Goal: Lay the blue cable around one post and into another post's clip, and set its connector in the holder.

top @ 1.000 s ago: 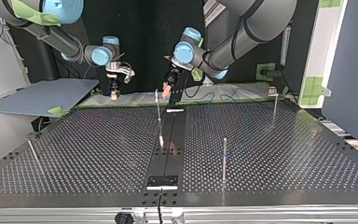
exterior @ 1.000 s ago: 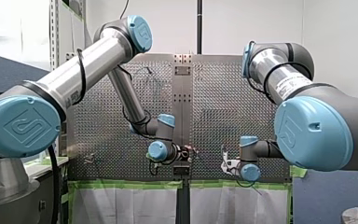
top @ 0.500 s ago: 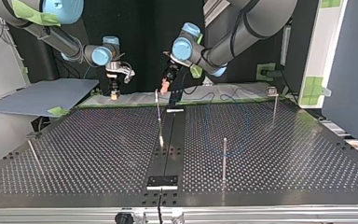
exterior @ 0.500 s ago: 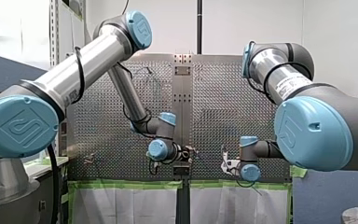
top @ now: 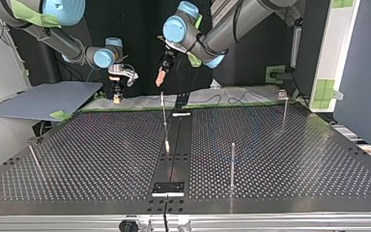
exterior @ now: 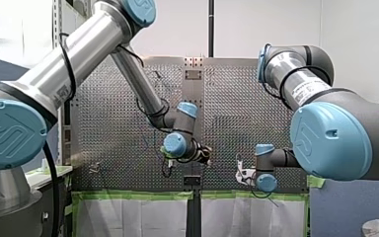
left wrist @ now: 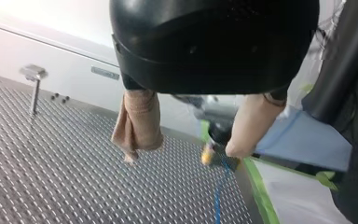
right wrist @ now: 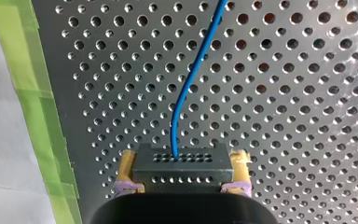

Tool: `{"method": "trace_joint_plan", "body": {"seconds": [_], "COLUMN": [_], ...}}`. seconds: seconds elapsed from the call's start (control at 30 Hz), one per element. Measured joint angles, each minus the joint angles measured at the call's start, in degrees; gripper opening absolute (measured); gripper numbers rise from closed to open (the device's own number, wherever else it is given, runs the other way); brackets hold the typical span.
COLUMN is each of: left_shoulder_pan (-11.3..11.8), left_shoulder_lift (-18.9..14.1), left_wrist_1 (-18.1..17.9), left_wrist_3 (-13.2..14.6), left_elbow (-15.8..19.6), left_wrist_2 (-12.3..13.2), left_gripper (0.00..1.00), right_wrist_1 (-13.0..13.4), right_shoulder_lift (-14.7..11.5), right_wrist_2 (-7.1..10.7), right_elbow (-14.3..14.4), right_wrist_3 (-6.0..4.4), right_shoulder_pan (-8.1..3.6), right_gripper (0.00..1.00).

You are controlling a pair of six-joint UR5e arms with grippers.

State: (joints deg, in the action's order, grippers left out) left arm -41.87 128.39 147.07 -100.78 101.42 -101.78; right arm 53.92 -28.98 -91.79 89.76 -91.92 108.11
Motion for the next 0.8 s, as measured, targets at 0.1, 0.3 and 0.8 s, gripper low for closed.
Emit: {"method": "trace_joint_plan", "body": {"seconds": [0.1,0.3,0.8], "left_shoulder_pan": [-1.5,-3.9,3.5], "left_shoulder_lift": [-1.6,-4.7,-13.4], "left_wrist_1": [1.5,4.7,12.7], "left_wrist_3": [-0.6,-3.2,-8.8], "left_elbow": [0.2,2.7,11.2], "left_wrist_2": [-1.5,-4.7,-7.9], "left_gripper": [1.00,1.00,1.00], "right_wrist_1": [0.0,0.3,0.2], "right_shoulder_lift": [0.0,0.1,0.2], "right_wrist_2": [0.26,1.23,1.88], "right_elbow": [0.0,0.0,-0.4], "right_wrist_3": [-0.27,-1.52,-3.19], "right_shoulder_pan": [-0.05,-0.19,-0.29], "right_gripper": [0.00,0.00,0.00]}}
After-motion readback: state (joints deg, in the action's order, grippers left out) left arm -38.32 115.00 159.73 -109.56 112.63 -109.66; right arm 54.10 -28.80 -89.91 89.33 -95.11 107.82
